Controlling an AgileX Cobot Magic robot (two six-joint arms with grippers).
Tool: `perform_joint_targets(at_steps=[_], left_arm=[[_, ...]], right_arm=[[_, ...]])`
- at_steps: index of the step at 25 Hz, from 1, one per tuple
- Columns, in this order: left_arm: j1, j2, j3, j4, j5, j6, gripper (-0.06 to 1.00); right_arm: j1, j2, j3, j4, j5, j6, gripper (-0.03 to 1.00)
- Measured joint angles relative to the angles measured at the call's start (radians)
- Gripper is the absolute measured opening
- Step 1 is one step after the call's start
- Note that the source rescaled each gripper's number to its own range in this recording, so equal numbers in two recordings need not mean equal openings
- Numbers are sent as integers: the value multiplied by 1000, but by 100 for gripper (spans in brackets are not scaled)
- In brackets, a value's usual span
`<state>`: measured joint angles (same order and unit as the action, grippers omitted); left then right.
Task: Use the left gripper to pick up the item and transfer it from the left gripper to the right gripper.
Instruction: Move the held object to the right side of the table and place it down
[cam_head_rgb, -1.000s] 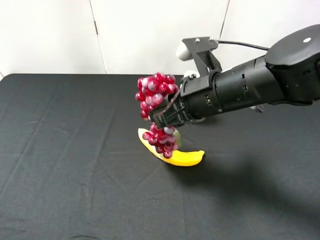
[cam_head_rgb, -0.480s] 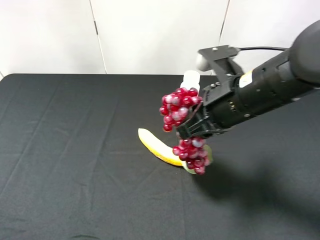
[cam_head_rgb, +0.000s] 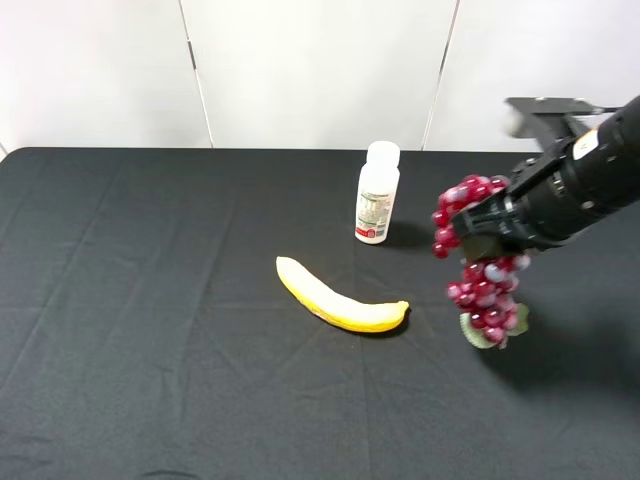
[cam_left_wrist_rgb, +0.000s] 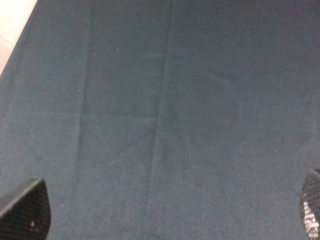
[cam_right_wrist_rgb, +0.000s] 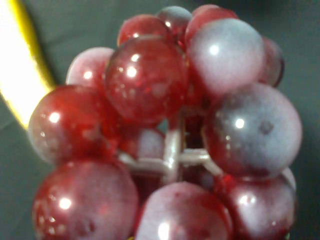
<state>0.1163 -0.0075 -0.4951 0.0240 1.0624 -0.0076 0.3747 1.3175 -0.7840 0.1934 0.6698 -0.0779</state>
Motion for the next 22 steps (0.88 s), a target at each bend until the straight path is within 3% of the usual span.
perform_joint_targets(at_steps=[6, 10, 22], left_arm=[[0, 0, 0, 0, 0, 0, 100], [0, 0, 0, 0, 0, 0, 100], [0, 0, 0, 0, 0, 0, 100]], right_arm=[[-196, 0, -7, -2, 34, -19, 0], [-289, 31, -76, -4, 135, -68, 0], [-320, 327, -296, -3, 245, -105, 0]])
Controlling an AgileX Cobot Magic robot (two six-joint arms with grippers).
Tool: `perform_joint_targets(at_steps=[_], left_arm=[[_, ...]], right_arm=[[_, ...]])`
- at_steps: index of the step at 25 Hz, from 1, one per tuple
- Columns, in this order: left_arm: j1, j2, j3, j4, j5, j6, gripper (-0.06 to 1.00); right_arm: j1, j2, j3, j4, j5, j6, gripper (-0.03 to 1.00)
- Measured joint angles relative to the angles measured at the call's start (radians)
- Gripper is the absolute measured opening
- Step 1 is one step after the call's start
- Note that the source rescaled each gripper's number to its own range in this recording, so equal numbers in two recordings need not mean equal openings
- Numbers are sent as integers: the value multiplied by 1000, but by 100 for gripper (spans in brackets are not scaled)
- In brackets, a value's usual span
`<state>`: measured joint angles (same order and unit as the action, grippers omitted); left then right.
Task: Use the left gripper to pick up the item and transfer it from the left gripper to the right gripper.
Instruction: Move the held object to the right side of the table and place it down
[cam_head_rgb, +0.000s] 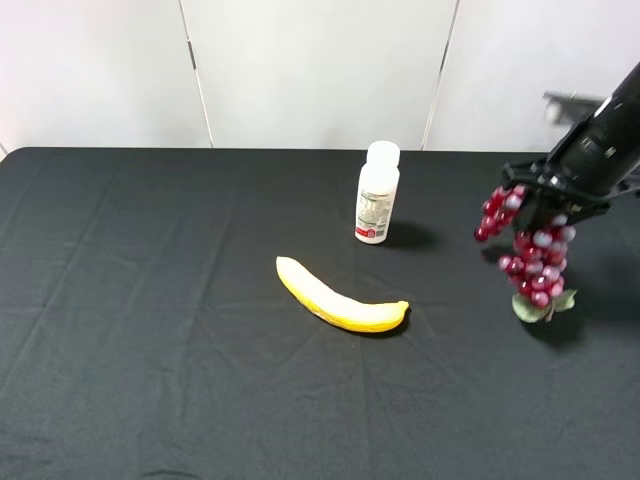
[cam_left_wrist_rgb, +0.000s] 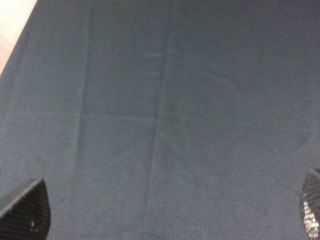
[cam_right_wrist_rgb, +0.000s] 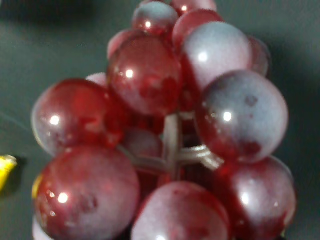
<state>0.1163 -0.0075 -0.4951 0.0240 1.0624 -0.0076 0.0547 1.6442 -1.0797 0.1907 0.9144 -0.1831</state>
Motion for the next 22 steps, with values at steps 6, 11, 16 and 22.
perform_joint_targets(at_steps=[6, 11, 16, 22], left_arm=[[0, 0, 0, 0, 0, 0, 100], [0, 0, 0, 0, 0, 0, 100], [0, 0, 0, 0, 0, 0, 100], [0, 0, 0, 0, 0, 0, 100]], right_arm=[[0, 175, -6, 9, 47, -7, 0], [0, 268, -7, 10, 43, -7, 0], [0, 282, -7, 11, 36, -7, 0], [0, 282, -7, 17, 15, -8, 0]])
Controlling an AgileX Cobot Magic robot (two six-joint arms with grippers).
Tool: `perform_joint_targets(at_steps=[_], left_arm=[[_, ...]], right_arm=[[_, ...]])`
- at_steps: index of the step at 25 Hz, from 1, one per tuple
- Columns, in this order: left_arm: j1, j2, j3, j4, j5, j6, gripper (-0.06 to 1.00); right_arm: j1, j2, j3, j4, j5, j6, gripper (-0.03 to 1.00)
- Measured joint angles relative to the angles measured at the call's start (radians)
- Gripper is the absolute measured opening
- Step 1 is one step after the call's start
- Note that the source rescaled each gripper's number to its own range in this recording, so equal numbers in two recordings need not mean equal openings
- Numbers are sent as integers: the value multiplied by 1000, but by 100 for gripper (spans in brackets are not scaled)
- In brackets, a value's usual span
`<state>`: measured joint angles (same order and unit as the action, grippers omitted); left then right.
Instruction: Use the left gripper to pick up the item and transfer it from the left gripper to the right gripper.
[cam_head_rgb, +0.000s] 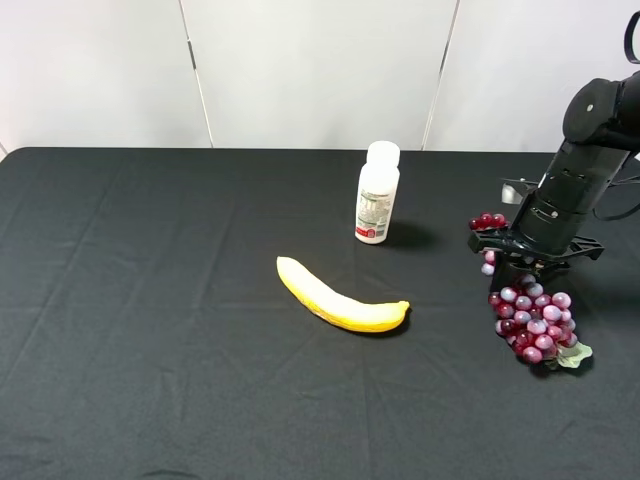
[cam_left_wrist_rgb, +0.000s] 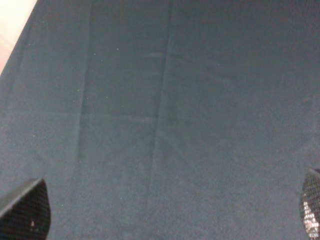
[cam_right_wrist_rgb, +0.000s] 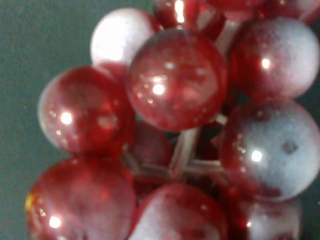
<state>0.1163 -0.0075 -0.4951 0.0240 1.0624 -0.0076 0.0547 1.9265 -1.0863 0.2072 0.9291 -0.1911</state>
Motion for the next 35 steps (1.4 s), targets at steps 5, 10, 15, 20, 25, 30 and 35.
perform_joint_targets(at_steps=[5, 10, 15, 20, 25, 30, 35], left_arm=[[0, 0, 0, 0, 0, 0, 100], [0, 0, 0, 0, 0, 0, 100], [0, 0, 0, 0, 0, 0, 100], [0, 0, 0, 0, 0, 0, 100], [0, 0, 0, 0, 0, 0, 100], [0, 0, 0, 0, 0, 0, 100], [0, 0, 0, 0, 0, 0, 100]], right_arm=[[0, 1, 0, 29, -19, -6, 83], [0, 1, 0, 31, -26, -6, 98], [0, -23, -23, 31, -1, -6, 100], [0, -135, -73, 29, 54, -6, 100], [0, -308, -85, 28, 100, -6, 100], [0, -513, -85, 25, 166, -6, 100], [0, -716, -62, 25, 207, 10, 100]])
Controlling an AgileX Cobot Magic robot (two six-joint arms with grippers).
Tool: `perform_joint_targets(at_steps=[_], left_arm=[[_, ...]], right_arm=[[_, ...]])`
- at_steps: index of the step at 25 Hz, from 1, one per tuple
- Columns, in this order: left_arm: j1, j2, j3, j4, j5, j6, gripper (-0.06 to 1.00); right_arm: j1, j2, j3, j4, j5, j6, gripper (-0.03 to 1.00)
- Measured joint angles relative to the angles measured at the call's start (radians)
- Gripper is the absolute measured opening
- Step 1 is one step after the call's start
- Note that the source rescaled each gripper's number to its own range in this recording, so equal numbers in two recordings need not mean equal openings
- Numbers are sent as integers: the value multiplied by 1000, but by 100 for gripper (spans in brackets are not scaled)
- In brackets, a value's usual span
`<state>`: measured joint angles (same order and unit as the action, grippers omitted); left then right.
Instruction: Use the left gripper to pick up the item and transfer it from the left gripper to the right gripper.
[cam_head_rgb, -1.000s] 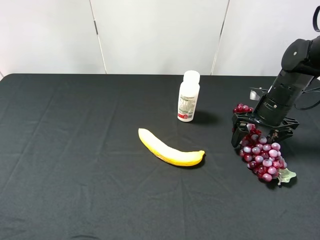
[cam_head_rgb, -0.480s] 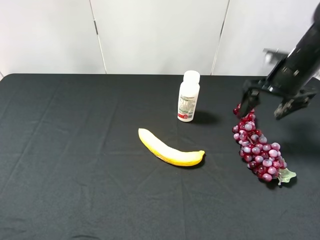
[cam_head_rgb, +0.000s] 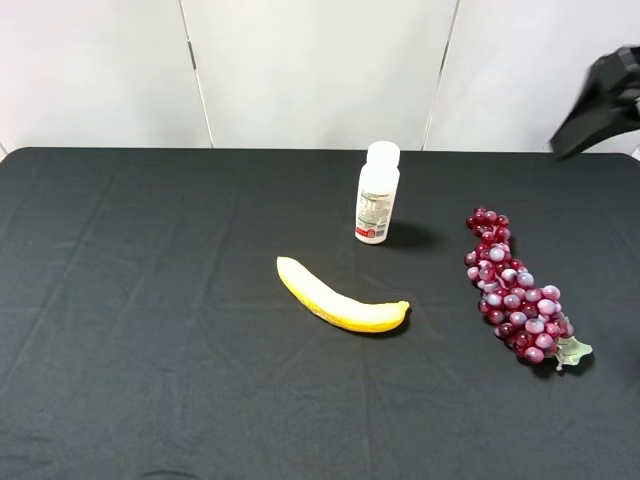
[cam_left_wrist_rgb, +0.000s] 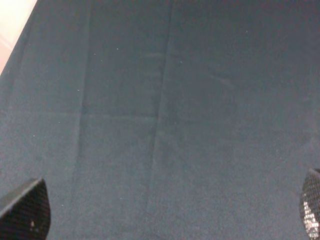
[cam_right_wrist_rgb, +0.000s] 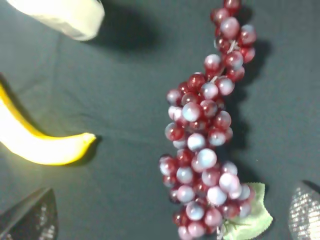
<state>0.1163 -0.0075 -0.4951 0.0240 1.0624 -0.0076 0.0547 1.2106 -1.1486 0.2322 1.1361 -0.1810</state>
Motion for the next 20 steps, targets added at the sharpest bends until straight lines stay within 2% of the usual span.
perform_joint_targets(at_steps=[7, 14, 20], left_arm=[[0, 0, 0, 0, 0, 0, 100], [0, 0, 0, 0, 0, 0, 100], [0, 0, 0, 0, 0, 0, 100]], right_arm=[[0, -299, 182, -8, 2, 11, 100], [0, -696, 435, -27, -74, 13, 100], [0, -1027, 559, -44, -110, 13, 100]])
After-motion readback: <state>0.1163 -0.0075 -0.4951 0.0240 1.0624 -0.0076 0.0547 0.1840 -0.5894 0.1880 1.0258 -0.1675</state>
